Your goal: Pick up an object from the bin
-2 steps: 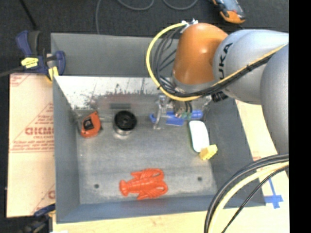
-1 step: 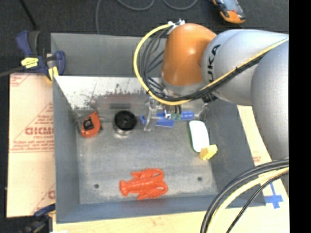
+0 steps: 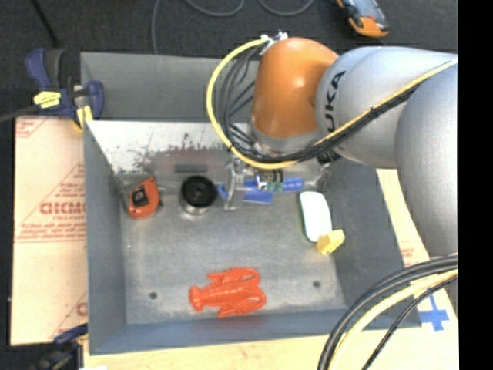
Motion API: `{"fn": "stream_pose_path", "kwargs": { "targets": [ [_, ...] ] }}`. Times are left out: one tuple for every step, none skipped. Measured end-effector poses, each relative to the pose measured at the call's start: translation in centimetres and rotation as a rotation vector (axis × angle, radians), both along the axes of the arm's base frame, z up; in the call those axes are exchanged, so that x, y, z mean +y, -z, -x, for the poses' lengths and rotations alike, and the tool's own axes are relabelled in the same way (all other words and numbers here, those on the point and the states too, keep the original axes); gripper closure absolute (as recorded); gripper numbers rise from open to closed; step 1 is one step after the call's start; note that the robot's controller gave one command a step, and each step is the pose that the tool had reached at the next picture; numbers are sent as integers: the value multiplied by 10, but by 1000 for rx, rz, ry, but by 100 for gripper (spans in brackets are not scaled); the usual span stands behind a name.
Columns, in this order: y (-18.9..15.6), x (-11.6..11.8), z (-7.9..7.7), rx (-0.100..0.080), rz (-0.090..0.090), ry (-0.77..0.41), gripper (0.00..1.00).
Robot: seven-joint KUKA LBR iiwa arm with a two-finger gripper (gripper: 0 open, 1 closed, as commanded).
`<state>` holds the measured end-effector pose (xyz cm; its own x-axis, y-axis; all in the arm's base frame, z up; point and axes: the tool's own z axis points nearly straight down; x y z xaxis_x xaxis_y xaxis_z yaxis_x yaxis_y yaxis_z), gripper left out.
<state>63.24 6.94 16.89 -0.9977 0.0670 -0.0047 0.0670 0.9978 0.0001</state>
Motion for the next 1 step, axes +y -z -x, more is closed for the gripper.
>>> {"fn": "stream_pose_path", "kwargs": {
  "targets": [
    [-69,-11,-4,3,1,-58,100]
  ]
}}
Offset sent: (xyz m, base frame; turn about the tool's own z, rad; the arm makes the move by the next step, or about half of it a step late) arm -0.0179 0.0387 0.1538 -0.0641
